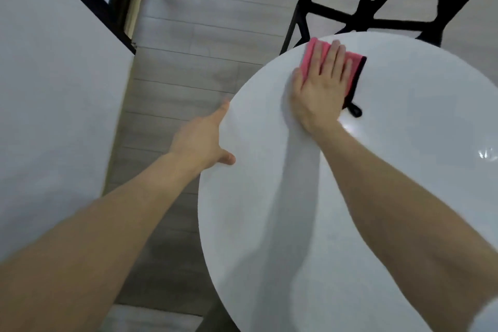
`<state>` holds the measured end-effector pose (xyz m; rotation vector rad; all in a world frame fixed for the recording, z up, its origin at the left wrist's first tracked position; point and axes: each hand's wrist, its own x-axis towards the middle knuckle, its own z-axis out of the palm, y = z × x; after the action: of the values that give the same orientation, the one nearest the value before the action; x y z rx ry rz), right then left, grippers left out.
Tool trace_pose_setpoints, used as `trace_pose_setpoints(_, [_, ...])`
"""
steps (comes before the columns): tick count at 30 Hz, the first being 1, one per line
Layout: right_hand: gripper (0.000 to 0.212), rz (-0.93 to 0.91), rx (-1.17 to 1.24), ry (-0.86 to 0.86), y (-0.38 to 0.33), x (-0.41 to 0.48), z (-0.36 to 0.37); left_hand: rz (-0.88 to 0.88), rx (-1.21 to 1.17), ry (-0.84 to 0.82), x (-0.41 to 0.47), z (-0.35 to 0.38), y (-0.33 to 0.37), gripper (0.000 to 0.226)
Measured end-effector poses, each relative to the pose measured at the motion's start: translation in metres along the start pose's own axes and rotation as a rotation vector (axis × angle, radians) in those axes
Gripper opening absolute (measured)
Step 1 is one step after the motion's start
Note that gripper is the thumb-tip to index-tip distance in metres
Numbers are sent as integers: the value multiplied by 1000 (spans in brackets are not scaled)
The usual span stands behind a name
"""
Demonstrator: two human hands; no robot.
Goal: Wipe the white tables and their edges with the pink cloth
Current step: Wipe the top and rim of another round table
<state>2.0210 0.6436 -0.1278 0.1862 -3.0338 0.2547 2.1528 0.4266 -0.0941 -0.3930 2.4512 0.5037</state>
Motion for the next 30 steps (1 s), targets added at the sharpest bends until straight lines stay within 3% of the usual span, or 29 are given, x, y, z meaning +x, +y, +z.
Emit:
trace_pose_setpoints(1, [72, -55, 10, -28, -29, -21, 4, -9, -24, 9, -1, 1, -1, 137])
trace_pose_setpoints(3, [73, -465, 17, -195, -62, -65, 2, -3, -65, 15, -4, 2, -2, 137])
trace_pose_setpoints(5, [71, -823, -5, -273, -48, -57, -13, -4, -109, 27, -5, 2, -3, 136])
trace_pose_setpoints(6, [69, -916, -33, -247, -34, -35, -18, -18, -133, 24, -5, 2, -3, 136])
trace_pose_setpoints(8, [64, -860, -99, -167, -3, 18, -14, -30, -158, 5, -2, 3, -4, 135])
trace_pose_setpoints(11, [64, -323, -115, -78, 15, 65, -7, -45, -208, -3, 1, 7, -9, 134])
trace_pose_setpoints(13, [63, -191, -84, -61, -14, 46, 4, -47, -237, -13, 0, 7, -11, 134])
trace_pose_setpoints(14, [62, -249, -53, -62, -35, 26, 8, -45, -241, -19, -1, 5, -11, 133])
trace_pose_setpoints(18, [63, -770, 39, -257, -72, -40, -3, -8, -197, -4, -4, 4, -9, 108])
trace_pose_setpoints(20, [65, -848, 33, -264, -40, -15, -8, -32, -187, -18, -8, 2, -5, 122])
trace_pose_setpoints(22, [69, -616, -20, -214, 10, 32, -9, -51, -179, -25, -9, -1, -2, 130])
trace_pose_setpoints(24, [74, -180, -73, -137, 47, 67, -14, -66, -189, -29, -8, -3, 0, 132])
trace_pose_setpoints(26, [74, 11, -55, -28, 29, 59, -10, -73, -216, -34, -8, -4, 0, 134])
trace_pose_setpoints(28, [70, -208, 4, -5, -24, 15, 2, -66, -182, -37, -10, -6, 1, 132])
trace_pose_setpoints(30, [67, -593, 89, -156, -70, -29, 4, -50, -98, -18, -13, -9, 5, 126])
